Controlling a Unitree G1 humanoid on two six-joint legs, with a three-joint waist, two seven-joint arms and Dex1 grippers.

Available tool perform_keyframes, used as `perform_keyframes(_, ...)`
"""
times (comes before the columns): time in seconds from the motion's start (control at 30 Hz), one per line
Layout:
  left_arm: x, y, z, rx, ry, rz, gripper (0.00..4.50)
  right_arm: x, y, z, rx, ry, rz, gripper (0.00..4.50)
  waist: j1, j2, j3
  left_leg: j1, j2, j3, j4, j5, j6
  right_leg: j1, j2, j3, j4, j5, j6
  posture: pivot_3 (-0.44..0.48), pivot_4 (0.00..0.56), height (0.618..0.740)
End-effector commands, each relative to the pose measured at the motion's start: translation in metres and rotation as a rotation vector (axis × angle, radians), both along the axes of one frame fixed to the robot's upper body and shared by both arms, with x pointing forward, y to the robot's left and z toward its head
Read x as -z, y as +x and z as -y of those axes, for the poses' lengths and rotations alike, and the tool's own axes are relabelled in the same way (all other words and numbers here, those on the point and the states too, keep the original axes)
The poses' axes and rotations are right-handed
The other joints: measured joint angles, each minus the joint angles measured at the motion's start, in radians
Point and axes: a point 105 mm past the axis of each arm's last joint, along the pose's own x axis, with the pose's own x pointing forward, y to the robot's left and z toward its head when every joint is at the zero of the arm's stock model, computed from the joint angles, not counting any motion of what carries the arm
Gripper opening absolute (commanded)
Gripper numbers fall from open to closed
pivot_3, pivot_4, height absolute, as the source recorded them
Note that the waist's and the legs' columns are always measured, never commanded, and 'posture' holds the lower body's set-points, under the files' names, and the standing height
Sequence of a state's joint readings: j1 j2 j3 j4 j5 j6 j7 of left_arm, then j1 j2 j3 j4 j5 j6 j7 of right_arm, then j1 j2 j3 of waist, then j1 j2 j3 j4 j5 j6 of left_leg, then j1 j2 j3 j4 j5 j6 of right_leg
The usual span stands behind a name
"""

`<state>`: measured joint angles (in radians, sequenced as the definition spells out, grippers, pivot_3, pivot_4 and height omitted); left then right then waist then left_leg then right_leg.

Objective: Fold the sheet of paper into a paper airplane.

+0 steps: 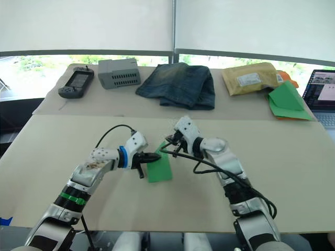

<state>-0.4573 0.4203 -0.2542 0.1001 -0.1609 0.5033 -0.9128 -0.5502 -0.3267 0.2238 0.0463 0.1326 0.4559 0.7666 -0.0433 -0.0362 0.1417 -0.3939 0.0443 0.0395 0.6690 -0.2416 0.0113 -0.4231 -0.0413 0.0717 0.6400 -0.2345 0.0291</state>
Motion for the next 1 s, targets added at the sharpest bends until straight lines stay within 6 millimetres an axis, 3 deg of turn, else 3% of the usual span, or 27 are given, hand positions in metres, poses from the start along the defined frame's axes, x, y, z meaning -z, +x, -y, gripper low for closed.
perform_keyframes(0.03,0.011,-0.002,0.0,-0.007,0.022,-0.036,0.0,0.007,-0.004,-0.002,-0.014,-0.006,-0.026,0.05,0.001,0.0,0.0,0.0,0.0,0.0,0.0,0.0,0.0,0.0,0.0,0.0,0.0,0.0,0.0,0.0,0.15,0.734)
perform_keyframes(0.4,0.011,0.0,0.0,-0.006,0.024,-0.033,0.0,0.051,-0.019,-0.001,-0.018,-0.045,-0.141,0.05,0.002,0.0,0.0,-0.001,0.0,0.0,0.0,0.0,0.0,0.0,0.0,0.0,-0.001,0.0,0.0,0.0,0.15,0.734)
perform_keyframes(1.0,0.013,-0.003,0.006,0.027,0.022,-0.041,0.0,0.068,-0.082,0.014,-0.105,-0.055,-0.258,0.05,0.013,0.0,0.0,0.001,0.0,0.0,0.0,0.0,0.0,0.001,0.0,0.0,-0.002,-0.001,0.001,0.0,0.15,0.734)
